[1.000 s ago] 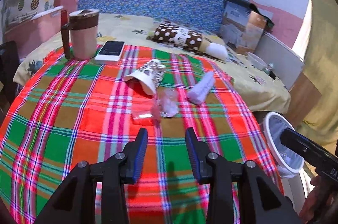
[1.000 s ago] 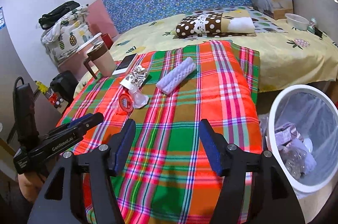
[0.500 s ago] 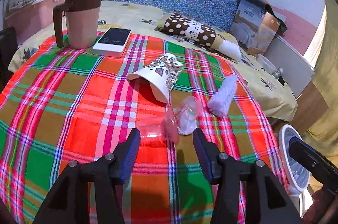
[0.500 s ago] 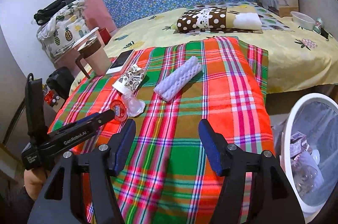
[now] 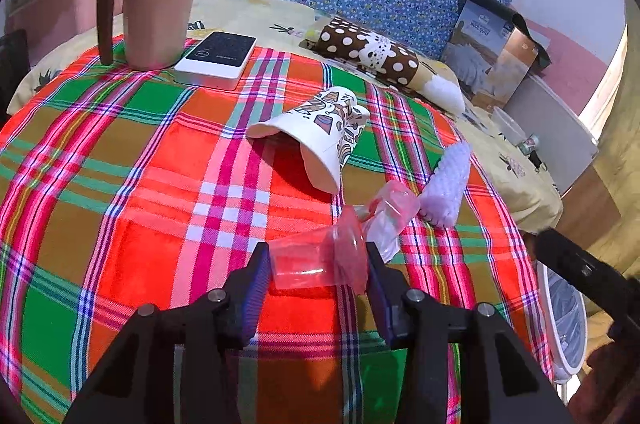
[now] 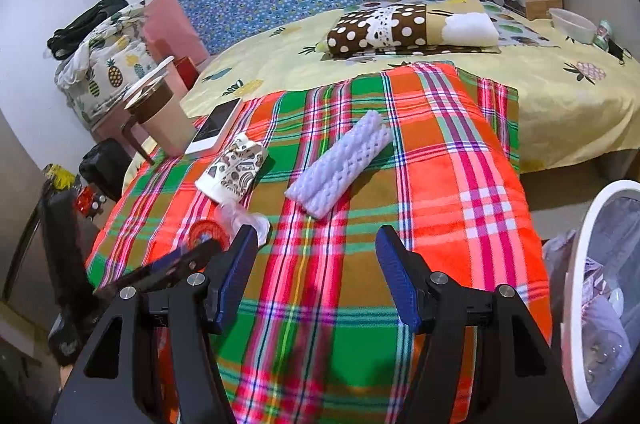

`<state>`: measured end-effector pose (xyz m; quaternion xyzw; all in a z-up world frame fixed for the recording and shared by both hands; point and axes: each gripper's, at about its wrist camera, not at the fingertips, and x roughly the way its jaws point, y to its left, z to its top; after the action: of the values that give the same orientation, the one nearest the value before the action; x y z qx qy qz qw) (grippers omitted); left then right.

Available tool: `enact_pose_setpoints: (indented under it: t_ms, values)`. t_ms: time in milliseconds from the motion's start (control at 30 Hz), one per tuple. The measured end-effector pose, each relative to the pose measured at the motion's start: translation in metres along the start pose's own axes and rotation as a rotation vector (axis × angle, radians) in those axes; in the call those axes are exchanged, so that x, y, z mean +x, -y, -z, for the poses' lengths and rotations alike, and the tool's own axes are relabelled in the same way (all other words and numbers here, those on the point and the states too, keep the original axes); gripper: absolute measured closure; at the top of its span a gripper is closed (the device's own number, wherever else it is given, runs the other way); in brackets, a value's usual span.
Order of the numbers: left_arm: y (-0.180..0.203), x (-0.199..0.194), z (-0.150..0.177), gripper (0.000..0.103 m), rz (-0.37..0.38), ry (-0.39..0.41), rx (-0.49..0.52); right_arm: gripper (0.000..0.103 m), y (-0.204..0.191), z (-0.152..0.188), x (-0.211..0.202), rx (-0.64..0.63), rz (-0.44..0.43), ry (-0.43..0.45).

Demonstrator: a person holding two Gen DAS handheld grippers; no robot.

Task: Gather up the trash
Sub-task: 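Grasp the clear plastic cup with the left tool while the right tool grasps the second foam net, then carry the clear cup and foam net over the white bin with both tools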

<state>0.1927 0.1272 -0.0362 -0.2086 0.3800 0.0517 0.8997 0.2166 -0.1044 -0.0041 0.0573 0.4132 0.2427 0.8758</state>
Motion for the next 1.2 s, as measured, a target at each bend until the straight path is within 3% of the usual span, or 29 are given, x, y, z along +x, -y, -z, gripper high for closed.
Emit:
enact_pose_setpoints:
  t_ms: [367, 667, 800, 900, 1200]
  values:
    - [-0.006, -0.029, 0.008, 0.057, 0.039, 0.056, 0.016, 0.040, -0.006, -0.015, 0.034, 0.025, 0.013, -0.020]
    - [-0.016, -0.022, 0.011, 0.057, 0.068, 0.039, 0.005, 0.040, 0.002, -0.022, 0.063, 0.089, 0.034, -0.039]
    - [-0.017, -0.016, 0.011, 0.057, 0.077, 0.023, -0.001, 0.059, 0.009, -0.020, 0.069, 0.119, 0.052, -0.060]
    - [-0.016, -0.015, 0.012, 0.057, 0.079, 0.022, 0.004, 0.068, 0.010, -0.018, 0.068, 0.142, 0.040, -0.068]
    - [-0.004, -0.024, 0.015, 0.057, 0.050, 0.037, 0.043, 0.074, 0.007, -0.012, 0.037, 0.091, 0.020, -0.045]
